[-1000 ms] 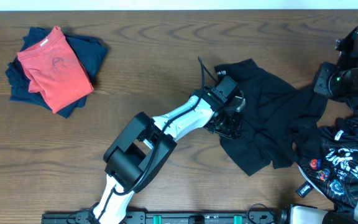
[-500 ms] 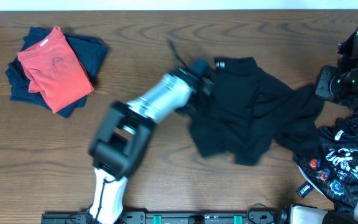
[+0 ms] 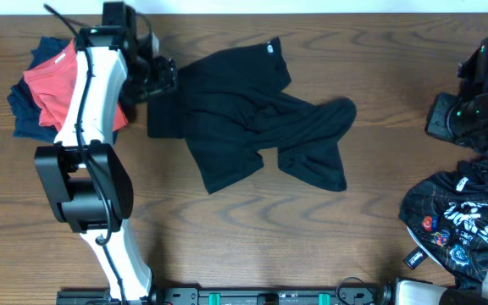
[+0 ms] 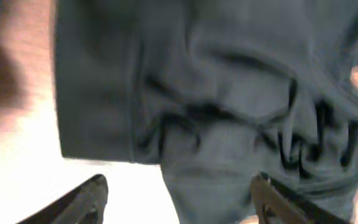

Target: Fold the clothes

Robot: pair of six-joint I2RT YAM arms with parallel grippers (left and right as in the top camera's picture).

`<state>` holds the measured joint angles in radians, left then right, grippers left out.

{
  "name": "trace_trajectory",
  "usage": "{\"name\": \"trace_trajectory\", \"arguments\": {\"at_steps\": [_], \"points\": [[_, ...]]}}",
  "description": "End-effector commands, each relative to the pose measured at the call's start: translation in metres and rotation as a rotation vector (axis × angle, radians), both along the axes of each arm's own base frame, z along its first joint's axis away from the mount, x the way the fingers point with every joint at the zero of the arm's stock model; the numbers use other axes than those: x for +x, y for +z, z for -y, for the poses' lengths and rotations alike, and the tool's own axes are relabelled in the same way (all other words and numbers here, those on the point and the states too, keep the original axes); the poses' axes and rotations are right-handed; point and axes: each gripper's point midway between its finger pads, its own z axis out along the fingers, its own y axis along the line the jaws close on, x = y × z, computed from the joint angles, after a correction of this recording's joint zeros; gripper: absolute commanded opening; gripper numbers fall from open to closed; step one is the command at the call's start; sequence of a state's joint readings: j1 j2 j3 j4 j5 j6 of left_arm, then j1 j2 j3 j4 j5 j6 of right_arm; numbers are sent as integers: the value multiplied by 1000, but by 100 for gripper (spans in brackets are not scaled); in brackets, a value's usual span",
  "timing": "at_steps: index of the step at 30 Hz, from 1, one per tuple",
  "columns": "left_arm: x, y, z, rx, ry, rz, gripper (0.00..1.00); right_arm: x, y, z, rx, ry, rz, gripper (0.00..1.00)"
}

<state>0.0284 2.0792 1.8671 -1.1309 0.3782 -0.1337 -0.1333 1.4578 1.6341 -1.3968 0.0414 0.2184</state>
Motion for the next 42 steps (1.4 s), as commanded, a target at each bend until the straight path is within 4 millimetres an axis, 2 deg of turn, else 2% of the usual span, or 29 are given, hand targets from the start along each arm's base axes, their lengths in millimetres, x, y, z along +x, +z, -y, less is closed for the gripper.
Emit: {"name": "trace_trajectory", "arguments": {"at_steps": [1, 6, 10, 15, 18, 21, 25, 27, 29, 31, 32, 35, 37, 42], "points": [[-28, 0, 25, -87, -27, -108, 77, -7, -19, -6, 19, 18, -58, 22], [-73, -18, 43, -79, -71, -284, 77, -12, -54, -19, 98, 39, -116, 23], [-98, -45, 54, -72, -102, -366, 77, -19, -76, -23, 122, 43, -158, 23], [-130, -85, 62, -61, -116, -442, 77, -21, -84, -24, 124, 42, -172, 23], [-134, -107, 65, -59, -111, -425, 77, -21, -84, -24, 124, 42, -170, 23], [-129, -126, 70, -61, -110, -366, 77, -21, -84, -24, 124, 42, -168, 23], [-129, -141, 78, -62, -125, -322, 69, -19, -83, -24, 123, 43, -162, 23], [-130, -143, 82, -63, -138, -314, 61, -19, -83, -24, 124, 43, -162, 23], [-131, -144, 86, -61, -151, -308, 41, -18, -83, -24, 126, 44, -157, 23], [-131, -144, 88, -60, -158, -303, 15, -15, -83, -25, 129, 46, -146, 24], [-131, -144, 88, -60, -158, -303, 6, -13, -82, -26, 133, 49, -138, 24], [-136, -140, 81, -56, -152, -330, 6, -12, -82, -28, 148, 55, -130, 24], [-144, -129, 72, -54, -152, -364, 6, -12, -83, -33, 170, 70, -131, 24], [-158, -84, 42, -37, -74, -410, 6, -10, -89, -52, 209, 133, -126, 24]]}}
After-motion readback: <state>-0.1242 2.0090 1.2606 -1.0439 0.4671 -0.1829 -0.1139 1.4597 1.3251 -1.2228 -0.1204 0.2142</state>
